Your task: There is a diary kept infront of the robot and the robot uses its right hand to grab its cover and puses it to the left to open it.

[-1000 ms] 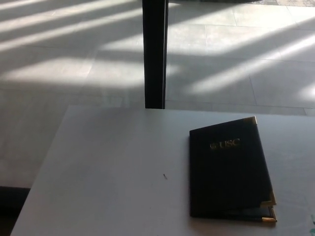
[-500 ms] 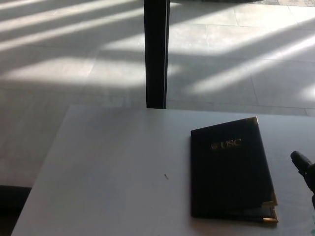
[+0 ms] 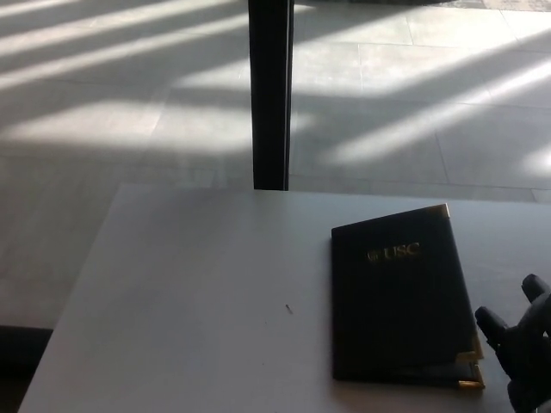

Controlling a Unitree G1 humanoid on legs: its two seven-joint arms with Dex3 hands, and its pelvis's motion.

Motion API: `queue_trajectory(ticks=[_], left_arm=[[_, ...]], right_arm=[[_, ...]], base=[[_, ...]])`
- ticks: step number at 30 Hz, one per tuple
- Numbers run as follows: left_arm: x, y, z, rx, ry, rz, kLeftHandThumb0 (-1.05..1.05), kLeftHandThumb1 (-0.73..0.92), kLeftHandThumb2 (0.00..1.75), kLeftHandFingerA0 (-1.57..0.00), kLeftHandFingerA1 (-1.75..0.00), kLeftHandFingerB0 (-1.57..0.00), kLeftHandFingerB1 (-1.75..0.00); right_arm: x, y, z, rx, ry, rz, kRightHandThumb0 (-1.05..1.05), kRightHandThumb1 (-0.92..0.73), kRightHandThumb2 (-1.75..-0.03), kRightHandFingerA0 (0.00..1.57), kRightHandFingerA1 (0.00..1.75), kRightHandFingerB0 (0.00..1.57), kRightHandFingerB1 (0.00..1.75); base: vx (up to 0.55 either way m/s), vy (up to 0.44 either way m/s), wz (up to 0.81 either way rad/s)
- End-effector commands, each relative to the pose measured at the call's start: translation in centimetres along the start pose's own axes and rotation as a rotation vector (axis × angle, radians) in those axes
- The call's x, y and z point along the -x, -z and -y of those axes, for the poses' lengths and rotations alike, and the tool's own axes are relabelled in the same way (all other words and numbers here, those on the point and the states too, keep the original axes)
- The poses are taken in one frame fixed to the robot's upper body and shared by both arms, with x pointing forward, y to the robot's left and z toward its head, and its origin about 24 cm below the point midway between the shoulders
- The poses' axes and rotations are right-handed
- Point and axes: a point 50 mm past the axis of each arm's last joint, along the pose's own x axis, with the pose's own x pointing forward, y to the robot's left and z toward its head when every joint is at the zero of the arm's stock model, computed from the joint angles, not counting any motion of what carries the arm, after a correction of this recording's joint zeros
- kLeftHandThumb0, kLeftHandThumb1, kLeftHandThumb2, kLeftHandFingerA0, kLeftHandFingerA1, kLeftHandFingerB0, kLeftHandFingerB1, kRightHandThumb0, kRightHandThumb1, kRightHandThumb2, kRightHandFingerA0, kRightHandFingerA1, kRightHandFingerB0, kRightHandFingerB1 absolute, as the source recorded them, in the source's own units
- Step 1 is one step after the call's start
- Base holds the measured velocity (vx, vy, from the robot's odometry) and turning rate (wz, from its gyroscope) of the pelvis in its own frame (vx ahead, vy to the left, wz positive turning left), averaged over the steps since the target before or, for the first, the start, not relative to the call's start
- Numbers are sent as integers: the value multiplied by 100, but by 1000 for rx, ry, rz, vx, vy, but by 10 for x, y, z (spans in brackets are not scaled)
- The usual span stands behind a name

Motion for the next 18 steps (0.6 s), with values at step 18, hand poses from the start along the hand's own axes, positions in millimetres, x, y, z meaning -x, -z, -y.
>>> queue_trajectory(ticks=[18], left_arm=[[-1, -12, -10, -43, -30, 22, -101, 90, 171, -57, -133, -1, -96]], right_arm=[[21, 37, -40, 70, -120, -56, -68, -92, -75, 34, 56, 23, 43]], base=[[0, 0, 0]])
